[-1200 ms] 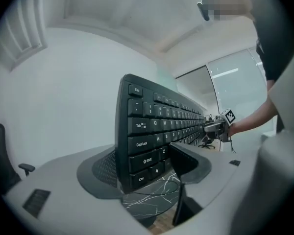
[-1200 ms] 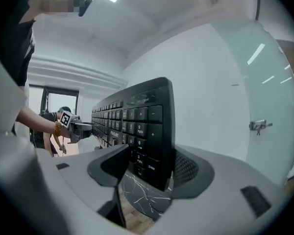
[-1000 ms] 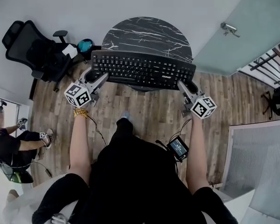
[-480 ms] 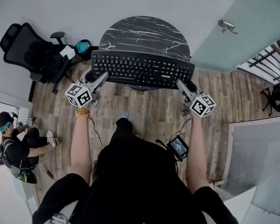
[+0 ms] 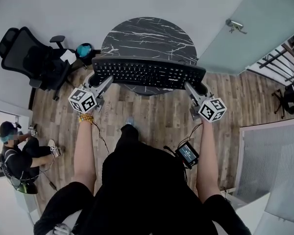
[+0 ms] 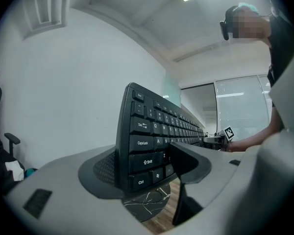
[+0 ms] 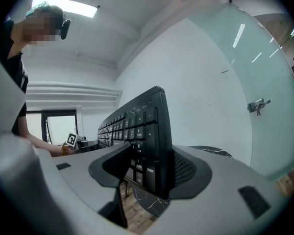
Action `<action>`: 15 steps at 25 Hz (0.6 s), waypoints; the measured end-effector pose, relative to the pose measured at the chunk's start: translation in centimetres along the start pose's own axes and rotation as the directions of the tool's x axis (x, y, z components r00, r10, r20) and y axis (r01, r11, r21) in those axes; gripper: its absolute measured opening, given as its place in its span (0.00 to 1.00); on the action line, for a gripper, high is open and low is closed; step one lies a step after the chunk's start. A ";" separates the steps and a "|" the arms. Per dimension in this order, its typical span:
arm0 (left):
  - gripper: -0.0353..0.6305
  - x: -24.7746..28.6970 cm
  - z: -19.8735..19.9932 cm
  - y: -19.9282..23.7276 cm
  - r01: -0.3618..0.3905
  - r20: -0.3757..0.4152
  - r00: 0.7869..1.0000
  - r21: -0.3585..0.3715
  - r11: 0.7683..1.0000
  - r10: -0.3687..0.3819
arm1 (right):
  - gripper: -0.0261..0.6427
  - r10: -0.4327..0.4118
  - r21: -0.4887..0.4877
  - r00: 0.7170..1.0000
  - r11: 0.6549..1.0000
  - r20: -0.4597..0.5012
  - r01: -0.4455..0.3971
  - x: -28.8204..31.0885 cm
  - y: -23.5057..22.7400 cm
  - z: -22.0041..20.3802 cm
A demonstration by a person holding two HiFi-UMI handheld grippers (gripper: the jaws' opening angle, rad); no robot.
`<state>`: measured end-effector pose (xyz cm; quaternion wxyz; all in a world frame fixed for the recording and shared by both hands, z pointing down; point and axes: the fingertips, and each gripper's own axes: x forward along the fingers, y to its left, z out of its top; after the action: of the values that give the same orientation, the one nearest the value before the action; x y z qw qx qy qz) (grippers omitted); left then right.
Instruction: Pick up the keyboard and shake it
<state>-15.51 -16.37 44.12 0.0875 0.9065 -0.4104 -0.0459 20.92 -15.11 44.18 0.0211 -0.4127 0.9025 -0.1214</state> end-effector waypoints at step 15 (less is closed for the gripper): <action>0.51 0.7 0.6 -0.5 0.029 0.036 0.999 0.022 0.999 -0.030 | 0.40 -0.022 -0.147 0.998 0.989 0.053 0.030 -1.0 0.4 2.0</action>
<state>-14.78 -16.70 43.41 0.0697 0.9123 -0.3991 -0.0592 21.58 -14.49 42.12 0.0121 -0.4279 0.9027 -0.0436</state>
